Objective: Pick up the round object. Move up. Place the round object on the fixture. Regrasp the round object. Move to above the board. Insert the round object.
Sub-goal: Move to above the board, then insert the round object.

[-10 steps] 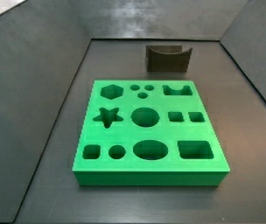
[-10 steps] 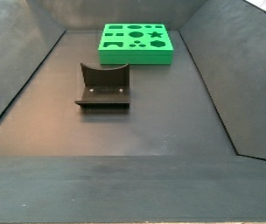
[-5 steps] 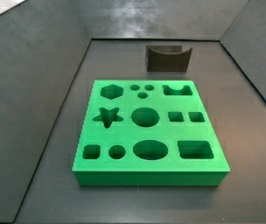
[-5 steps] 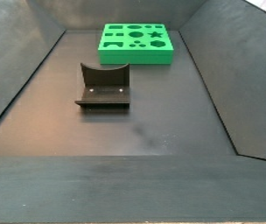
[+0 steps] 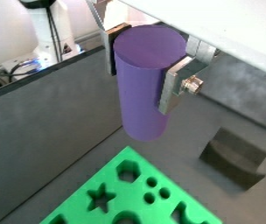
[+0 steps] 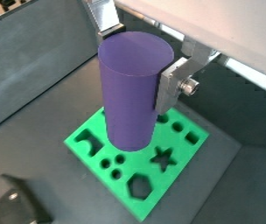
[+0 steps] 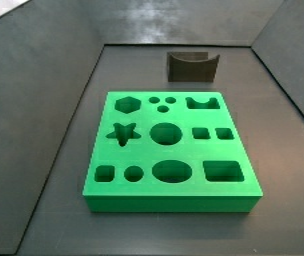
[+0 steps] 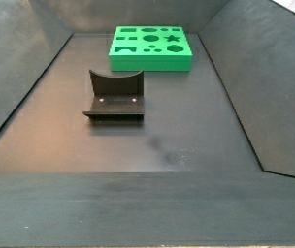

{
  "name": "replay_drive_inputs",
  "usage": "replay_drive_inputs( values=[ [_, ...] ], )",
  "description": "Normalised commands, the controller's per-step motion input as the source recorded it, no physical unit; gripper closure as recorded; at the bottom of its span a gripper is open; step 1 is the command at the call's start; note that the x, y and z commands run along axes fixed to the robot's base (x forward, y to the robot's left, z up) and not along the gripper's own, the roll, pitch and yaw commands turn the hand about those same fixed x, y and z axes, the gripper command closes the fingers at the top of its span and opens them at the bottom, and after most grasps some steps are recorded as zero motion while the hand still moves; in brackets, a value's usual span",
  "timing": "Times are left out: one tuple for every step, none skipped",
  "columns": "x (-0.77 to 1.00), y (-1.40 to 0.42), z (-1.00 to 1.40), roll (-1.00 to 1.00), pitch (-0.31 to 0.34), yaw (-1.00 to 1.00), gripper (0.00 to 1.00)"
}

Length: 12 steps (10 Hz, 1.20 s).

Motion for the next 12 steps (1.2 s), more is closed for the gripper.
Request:
replay_drive_inputs(
  values=[
    [-0.12, -0.07, 0.0, -0.3, -0.065, -0.02, 1.0],
    [-0.09, -0.03, 0.0, -0.21, -0.063, -0.02, 1.0],
    [0.0, -0.03, 0.0, 0.0, 0.0, 0.0, 1.0],
    [0.0, 0.0, 0.0, 0.0, -0.017, 0.0, 1.0],
    [0.0, -0.19, -0.13, 0.0, -0.093, 0.02, 1.0],
    [0.15, -0.3, -0.23, 0.0, -0.104, 0.0, 1.0],
    [0.18, -0.35, -0.31, 0.0, -0.123, 0.0, 1.0],
    [0.19, -0.35, -0.39, 0.02, -0.139, 0.0, 1.0],
    [0.19, -0.28, -0.46, 0.01, -0.14, 0.0, 1.0],
    [0.24, -0.18, -0.51, 0.03, -0.107, 0.0, 1.0],
    [0.11, -0.15, -0.55, 0.07, -0.143, 0.0, 1.0],
    [0.07, -0.12, -0.57, 0.07, -0.13, 0.02, 1.0]
  ],
)
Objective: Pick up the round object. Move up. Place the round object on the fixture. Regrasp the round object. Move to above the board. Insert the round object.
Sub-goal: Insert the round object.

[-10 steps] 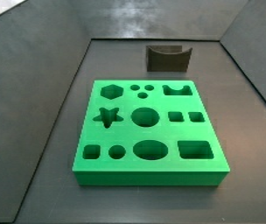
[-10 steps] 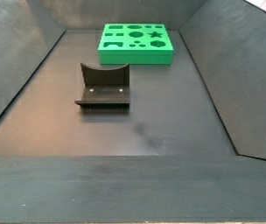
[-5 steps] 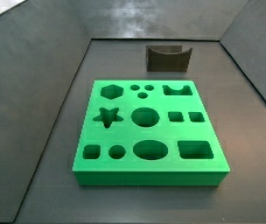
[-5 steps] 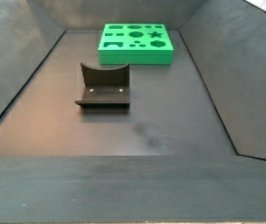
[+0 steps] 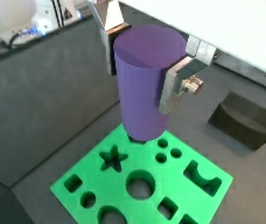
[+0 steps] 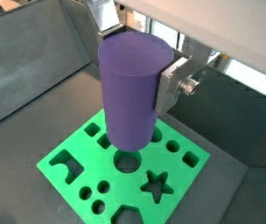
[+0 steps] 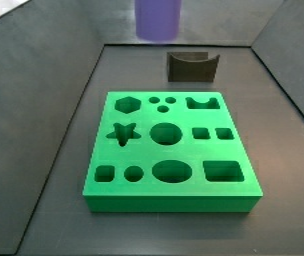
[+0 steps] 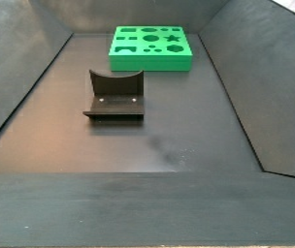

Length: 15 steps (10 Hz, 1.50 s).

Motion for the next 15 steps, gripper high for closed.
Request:
replay_drive_inputs(
  values=[
    [0.06, -0.14, -0.54, 0.07, -0.133, 0.02, 1.0],
    [0.06, -0.15, -0.53, 0.07, -0.131, 0.01, 1.0],
    [0.07, -0.15, -0.52, 0.06, -0.126, 0.01, 1.0],
    [0.05, -0.16, -0.51, 0.07, -0.127, 0.01, 1.0],
    [0.06, -0.17, -0.5, 0.07, -0.13, 0.01, 1.0],
    [0.1, -0.16, -0.51, 0.07, -0.131, 0.01, 1.0],
    [0.2, -0.11, -0.51, 0.07, -0.12, 0.0, 1.0],
    [0.22, -0.07, -0.49, 0.08, -0.116, 0.0, 1.0],
    [0.21, -0.03, -0.5, 0.09, -0.12, 0.0, 1.0],
    [0.18, -0.03, -0.54, 0.09, -0.131, 0.0, 1.0],
    [0.14, -0.03, -0.52, 0.09, -0.137, 0.0, 1.0],
    [0.09, -0.04, -0.51, 0.08, -0.151, 0.0, 1.0],
    [0.08, -0.03, -0.5, 0.08, -0.15, 0.0, 1.0],
    [0.08, -0.02, -0.5, 0.07, -0.149, 0.0, 1.0],
    [0.07, -0.01, -0.5, 0.07, -0.15, 0.0, 1.0]
  ],
)
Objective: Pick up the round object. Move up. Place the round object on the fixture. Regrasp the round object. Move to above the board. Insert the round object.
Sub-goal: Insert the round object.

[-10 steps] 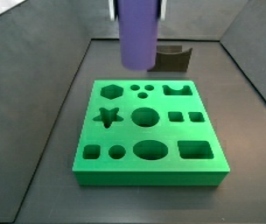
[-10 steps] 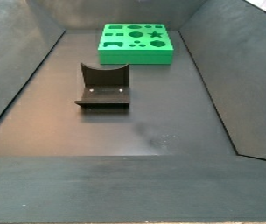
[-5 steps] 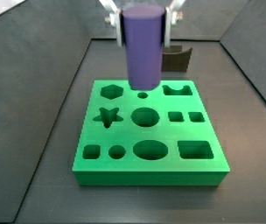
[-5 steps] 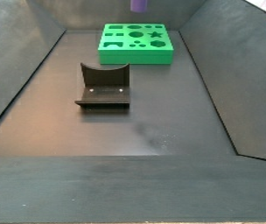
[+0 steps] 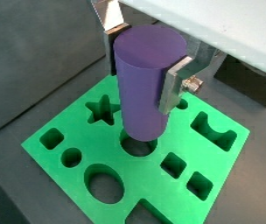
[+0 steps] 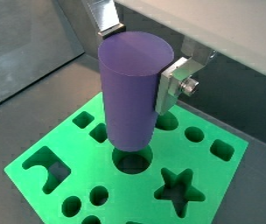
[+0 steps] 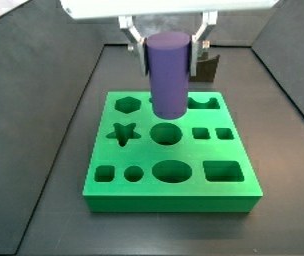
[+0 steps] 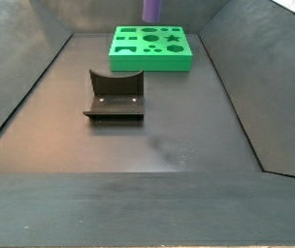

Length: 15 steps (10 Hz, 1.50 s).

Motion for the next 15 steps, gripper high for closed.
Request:
replay_drive_inputs(
  values=[
    [0.06, -0.02, -0.49, 0.08, -0.147, 0.0, 1.0],
    [0.04, -0.01, -0.49, 0.08, -0.144, 0.0, 1.0],
    [0.0, -0.02, -0.49, 0.09, -0.147, 0.0, 1.0],
    [0.0, -0.02, -0.51, 0.09, -0.154, 0.0, 1.0],
    [0.0, -0.02, -0.51, 0.09, -0.156, 0.0, 1.0],
    [0.0, -0.02, -0.53, 0.09, -0.146, 0.0, 1.0],
    [0.0, -0.05, -0.57, 0.1, -0.14, 0.0, 1.0],
    [0.04, -0.06, -0.59, 0.1, -0.133, 0.0, 1.0],
    [0.07, -0.06, -0.6, 0.1, -0.123, 0.0, 1.0],
    [0.09, -0.05, -0.6, 0.1, -0.119, 0.0, 1.0],
    [0.12, -0.03, -0.63, 0.11, -0.116, 0.0, 1.0],
    [0.14, -0.02, -0.69, 0.13, -0.107, 0.0, 1.0],
    [0.15, -0.03, -0.79, 0.15, -0.107, 0.01, 1.0],
    [0.17, -0.03, -0.86, 0.17, -0.09, 0.02, 1.0],
    [0.19, -0.03, -0.88, 0.17, -0.076, 0.03, 1.0]
  ],
)
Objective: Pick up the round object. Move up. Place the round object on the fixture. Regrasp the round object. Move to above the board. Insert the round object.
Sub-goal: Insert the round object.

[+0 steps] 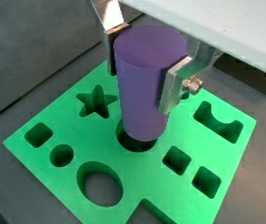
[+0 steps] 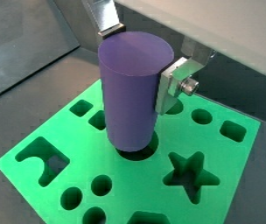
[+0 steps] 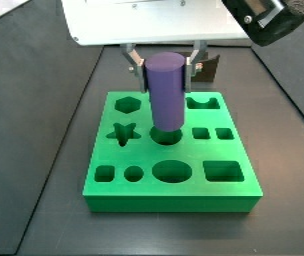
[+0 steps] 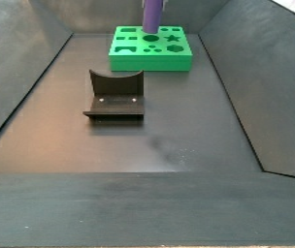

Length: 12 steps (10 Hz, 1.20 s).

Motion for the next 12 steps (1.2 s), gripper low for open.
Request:
replay_drive_inputs(
  values=[
    [0.17, -0.05, -0.89, 0.17, -0.073, 0.03, 1.0],
    [0.16, -0.06, -0.91, 0.17, -0.07, 0.03, 1.0],
    [0.14, -0.06, -0.93, 0.16, -0.07, 0.03, 1.0],
    [0.14, -0.06, -0.93, 0.16, -0.067, 0.03, 1.0],
    [0.13, -0.06, -0.93, 0.16, -0.067, 0.04, 1.0],
    [0.02, -0.1, -0.92, 0.17, -0.084, 0.09, 1.0],
    [-0.01, -0.21, -0.96, 0.18, -0.089, 0.08, 1.0],
    [-0.02, -0.22, -0.97, 0.18, -0.079, 0.08, 1.0],
    [0.0, -0.25, -0.99, 0.18, -0.073, 0.04, 1.0],
    [0.03, -0.2, -0.99, 0.16, -0.061, 0.01, 1.0],
    [0.11, -0.11, -0.98, 0.16, -0.036, 0.03, 1.0],
    [0.04, 0.0, -0.95, 0.19, -0.007, 0.11, 1.0]
  ],
)
